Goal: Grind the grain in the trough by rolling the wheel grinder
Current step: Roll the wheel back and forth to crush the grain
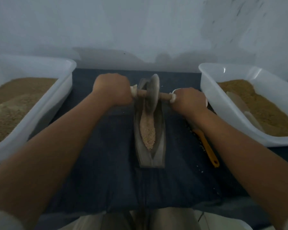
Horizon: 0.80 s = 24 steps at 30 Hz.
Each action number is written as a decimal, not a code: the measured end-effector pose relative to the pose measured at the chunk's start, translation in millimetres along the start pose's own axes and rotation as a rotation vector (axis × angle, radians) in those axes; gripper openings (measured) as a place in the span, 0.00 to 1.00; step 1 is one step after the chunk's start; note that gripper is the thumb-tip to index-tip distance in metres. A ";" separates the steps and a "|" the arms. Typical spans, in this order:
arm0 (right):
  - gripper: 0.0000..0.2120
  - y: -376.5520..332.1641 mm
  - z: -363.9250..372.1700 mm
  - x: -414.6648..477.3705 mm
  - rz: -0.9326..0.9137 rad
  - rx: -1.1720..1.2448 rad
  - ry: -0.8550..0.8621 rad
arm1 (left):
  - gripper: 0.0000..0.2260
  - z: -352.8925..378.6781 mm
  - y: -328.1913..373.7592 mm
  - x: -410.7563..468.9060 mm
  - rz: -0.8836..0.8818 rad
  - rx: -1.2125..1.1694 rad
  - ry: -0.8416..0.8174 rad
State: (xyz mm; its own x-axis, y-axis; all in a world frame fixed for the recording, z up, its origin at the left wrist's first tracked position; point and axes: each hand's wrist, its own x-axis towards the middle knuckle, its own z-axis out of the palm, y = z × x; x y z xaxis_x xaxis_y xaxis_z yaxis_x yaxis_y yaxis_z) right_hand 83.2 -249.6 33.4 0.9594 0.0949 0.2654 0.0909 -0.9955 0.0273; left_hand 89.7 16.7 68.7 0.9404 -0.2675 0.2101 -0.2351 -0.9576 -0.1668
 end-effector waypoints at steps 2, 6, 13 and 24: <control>0.20 -1.0 0.7 -6.7 0.023 0.010 -0.012 | 0.17 -8.7 2.3 8.8 0.029 0.005 -0.035; 0.20 10.0 -4.3 -58.4 -0.084 -0.002 0.031 | 0.10 6.1 -8.2 -46.3 0.130 -0.082 -0.135; 0.22 4.9 -9.1 -58.3 -0.174 -0.138 0.203 | 0.13 23.5 -11.7 -62.3 0.073 -0.173 -0.122; 0.12 5.4 -23.7 -71.7 -0.194 -0.025 -0.079 | 0.14 34.5 -12.8 -79.3 0.075 -0.130 -0.032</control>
State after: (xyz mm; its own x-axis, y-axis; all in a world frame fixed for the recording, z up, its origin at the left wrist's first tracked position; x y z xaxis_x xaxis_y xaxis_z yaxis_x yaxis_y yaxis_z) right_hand 8.6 -261.7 37.3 0.9426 0.2832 0.1768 0.2701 -0.9582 0.0944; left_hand 26.6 53.9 20.9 0.9258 -0.3373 0.1709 -0.3329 -0.9414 -0.0543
